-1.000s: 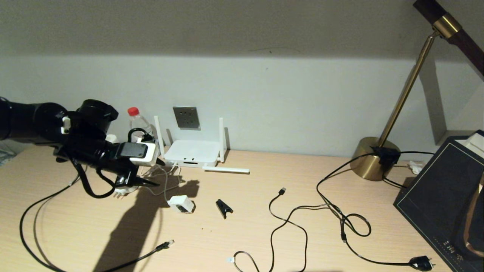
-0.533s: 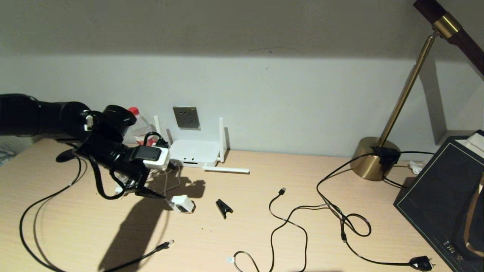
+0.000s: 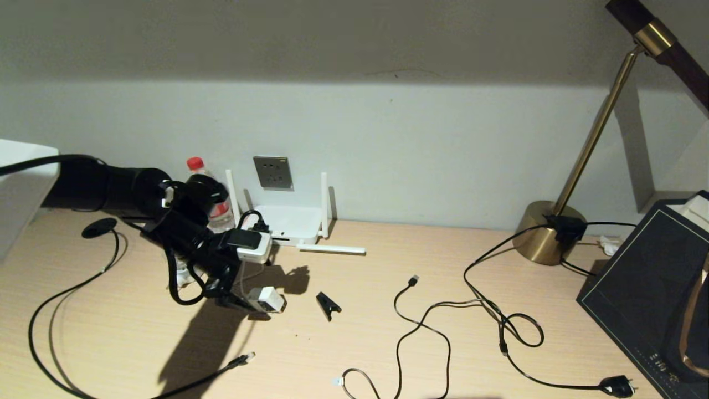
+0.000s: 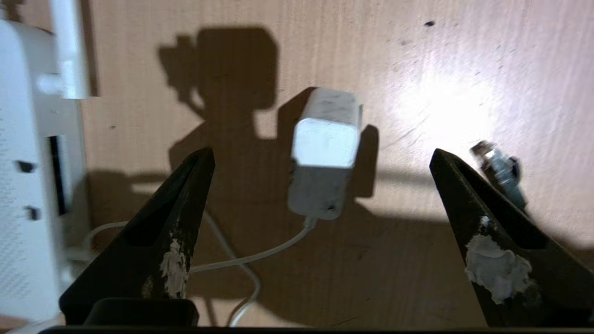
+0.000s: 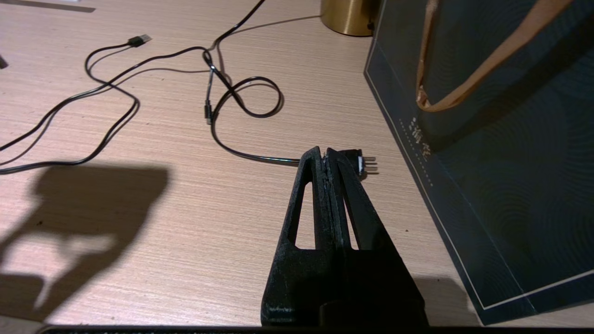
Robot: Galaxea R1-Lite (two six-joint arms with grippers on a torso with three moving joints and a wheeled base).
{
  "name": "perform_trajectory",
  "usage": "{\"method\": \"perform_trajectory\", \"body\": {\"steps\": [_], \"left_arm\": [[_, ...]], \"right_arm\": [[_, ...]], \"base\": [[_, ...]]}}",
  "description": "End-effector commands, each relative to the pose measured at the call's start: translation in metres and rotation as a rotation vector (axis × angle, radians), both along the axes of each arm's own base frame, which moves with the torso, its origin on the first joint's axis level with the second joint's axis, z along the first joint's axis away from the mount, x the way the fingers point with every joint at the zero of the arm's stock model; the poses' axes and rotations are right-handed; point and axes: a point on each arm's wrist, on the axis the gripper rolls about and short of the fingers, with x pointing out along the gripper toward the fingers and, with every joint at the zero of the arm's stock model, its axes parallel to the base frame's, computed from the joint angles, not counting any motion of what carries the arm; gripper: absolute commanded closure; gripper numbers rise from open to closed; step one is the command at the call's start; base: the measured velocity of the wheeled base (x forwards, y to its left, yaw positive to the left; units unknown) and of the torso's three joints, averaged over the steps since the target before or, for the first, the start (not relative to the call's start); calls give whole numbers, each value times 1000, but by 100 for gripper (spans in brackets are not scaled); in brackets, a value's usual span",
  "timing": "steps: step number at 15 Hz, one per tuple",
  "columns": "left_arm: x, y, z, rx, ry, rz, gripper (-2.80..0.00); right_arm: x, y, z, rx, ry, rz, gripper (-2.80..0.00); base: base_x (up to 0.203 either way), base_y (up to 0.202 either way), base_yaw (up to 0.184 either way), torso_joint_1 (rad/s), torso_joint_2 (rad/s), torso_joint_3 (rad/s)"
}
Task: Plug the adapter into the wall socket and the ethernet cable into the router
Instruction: Pick up plug
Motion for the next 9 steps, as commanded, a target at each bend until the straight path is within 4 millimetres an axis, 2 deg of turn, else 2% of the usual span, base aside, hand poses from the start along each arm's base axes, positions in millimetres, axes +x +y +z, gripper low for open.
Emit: {"method": "perform_trajectory", "body": {"steps": [1,9], "left_arm": [[0,-2,-11,-3,46,8,-280],[8,-3,-32,3,83,8,-280]], "right_arm": [[0,0,0,-1,2,1,0],[0,0,0,-1,2,1,0]], "base": [[0,0,0,0,0,0],[0,0,0,0,0,0]]}}
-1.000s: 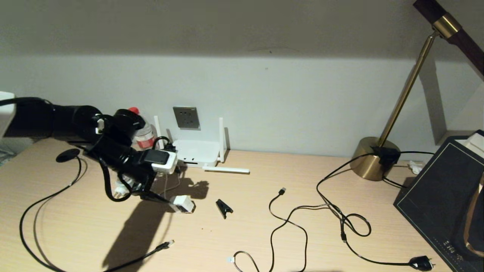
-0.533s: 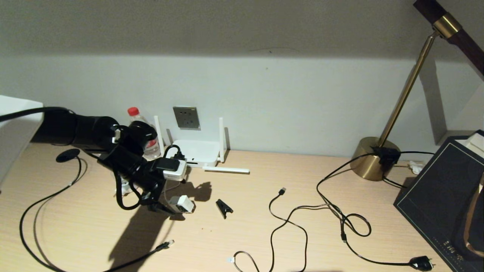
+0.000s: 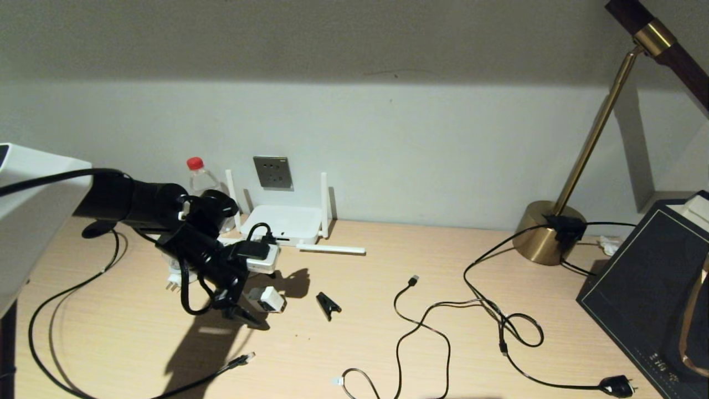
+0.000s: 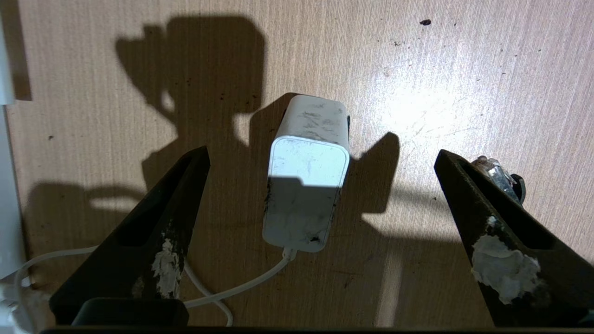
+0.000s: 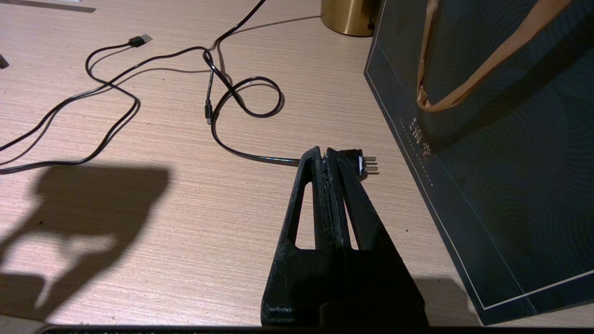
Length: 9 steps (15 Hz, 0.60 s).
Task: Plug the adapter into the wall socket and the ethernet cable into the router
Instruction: Pick up plug
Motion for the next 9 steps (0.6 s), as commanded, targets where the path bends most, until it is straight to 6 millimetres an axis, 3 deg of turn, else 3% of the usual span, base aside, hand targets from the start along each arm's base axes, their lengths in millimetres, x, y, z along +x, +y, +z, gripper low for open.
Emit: {"method": "perform_trajectory", "body": {"steps": [1,5,6,9], "left_arm": [[1,1,-5,2,13,-6,-280],[3,0,-12,2,30,-6,-280],[5,0,-13,0,28,-5,0],[6,0,-13,-2,18,-4,0]], "right_arm": [[0,0,0,-1,3,1,0],[0,0,0,-1,3,1,0],[0,0,0,-1,3,1,0],[0,0,0,-1,3,1,0]], "base": [[0,0,0,0,0,0],[0,0,0,0,0,0],[0,0,0,0,0,0],[0,0,0,0,0,0]]}}
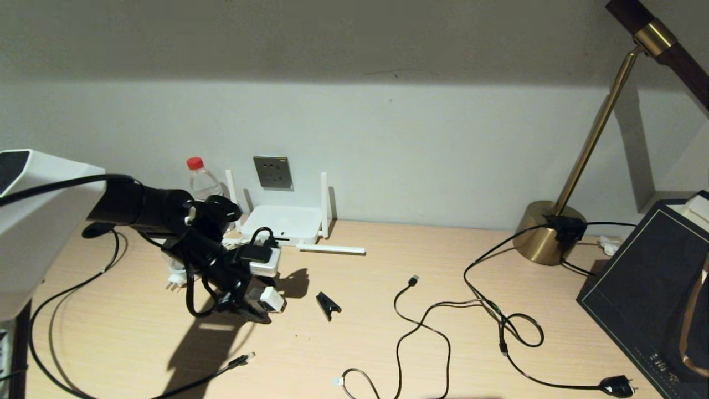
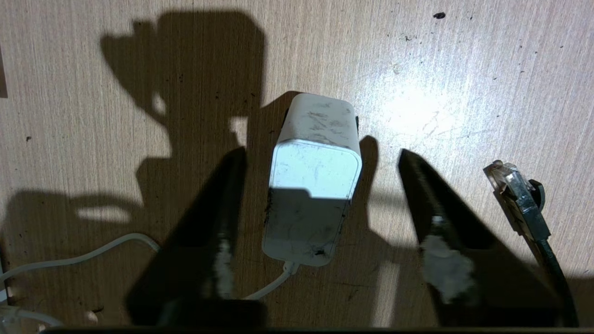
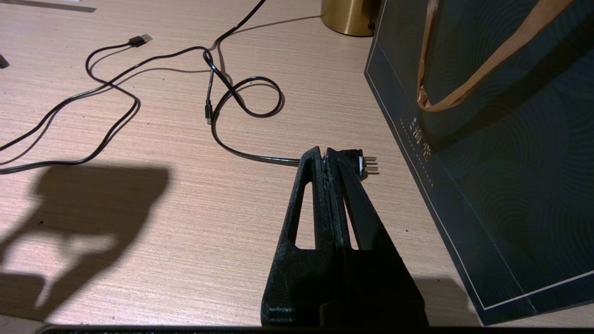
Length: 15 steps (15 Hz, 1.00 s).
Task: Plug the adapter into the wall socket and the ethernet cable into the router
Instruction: Pick up plug, then align plug and socket
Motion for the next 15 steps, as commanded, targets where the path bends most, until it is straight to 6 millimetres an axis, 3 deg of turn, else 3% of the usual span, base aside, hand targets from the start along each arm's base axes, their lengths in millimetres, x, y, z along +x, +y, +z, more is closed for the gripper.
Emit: {"method": "perform_trajectory", "body": {"steps": [1,5,8,12,15], "left_arm": [[0,0,-1,0,1,-7,0],[0,1,3,-14,-6,-2,0],[0,1,16,-130,-74,-31,0],[-14,8,76,-316,-198,29,0],[-40,22,141,-489,-238,269,0]], "right_arm": [[0,0,0,-1,2,1,0],[0,0,0,-1,2,1,0],[0,0,0,-1,2,1,0],[0,0,0,-1,2,1,0],[0,0,0,-1,2,1,0]], "base": [[0,0,0,0,0,0],[0,0,0,0,0,0],[0,0,0,0,0,0],[0,0,0,0,0,0],[0,0,0,0,0,0]]}}
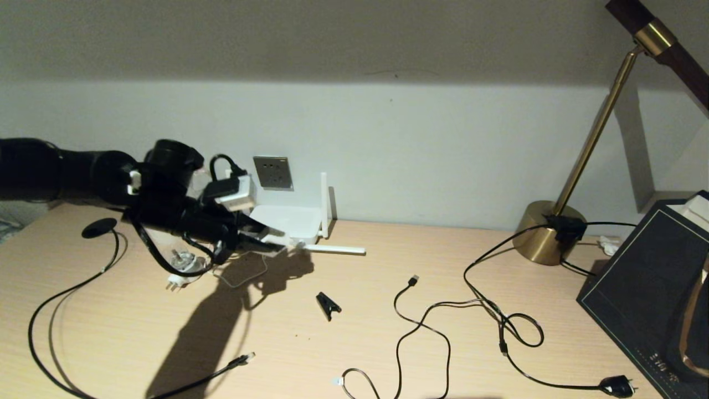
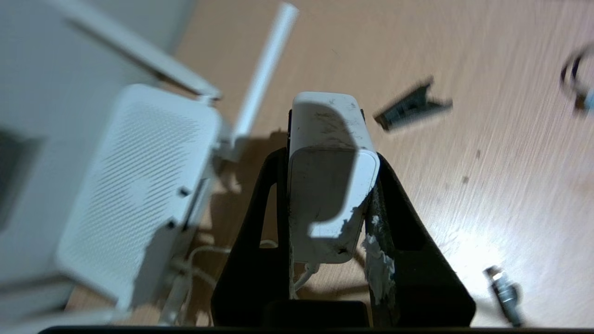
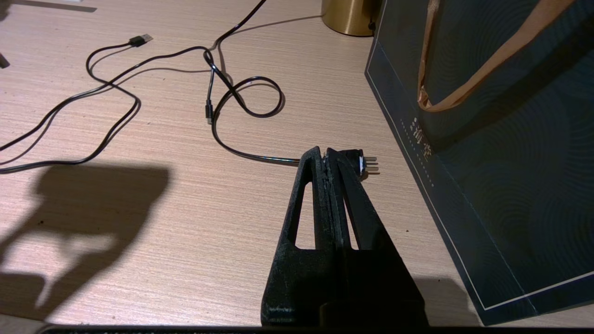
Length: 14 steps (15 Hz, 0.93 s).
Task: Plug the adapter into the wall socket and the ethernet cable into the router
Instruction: Align plug and socket
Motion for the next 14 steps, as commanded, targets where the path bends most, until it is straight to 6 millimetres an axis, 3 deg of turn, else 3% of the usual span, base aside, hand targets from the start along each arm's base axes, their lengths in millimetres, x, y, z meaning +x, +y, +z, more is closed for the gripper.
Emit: {"method": "perform_trajectory", "body": {"steps": [1,2,4,7,9,14], "left_arm": [[-27,17,57,-180,-8,200,0],[-24,31,61,-228,-42,265,0],[-18,51,43,-351,-31,394,0],[-13,55,20,-618,-20,581,0],[-7,50,-8,-694,-105,634,0],[29,43,-86,-754,-275,778,0]], "right_arm": [[0,0,0,-1,2,0,0],[0,0,0,-1,2,1,0],[0,0,0,-1,2,1,0],[0,0,0,-1,2,1,0],[0,0,0,-1,2,1,0],[0,0,0,-1,2,1,0]], "base": [[0,0,0,0,0,0],[0,0,0,0,0,0],[0,0,0,0,0,0],[0,0,0,0,0,0],[0,0,0,0,0,0],[0,0,0,0,0,0]]}}
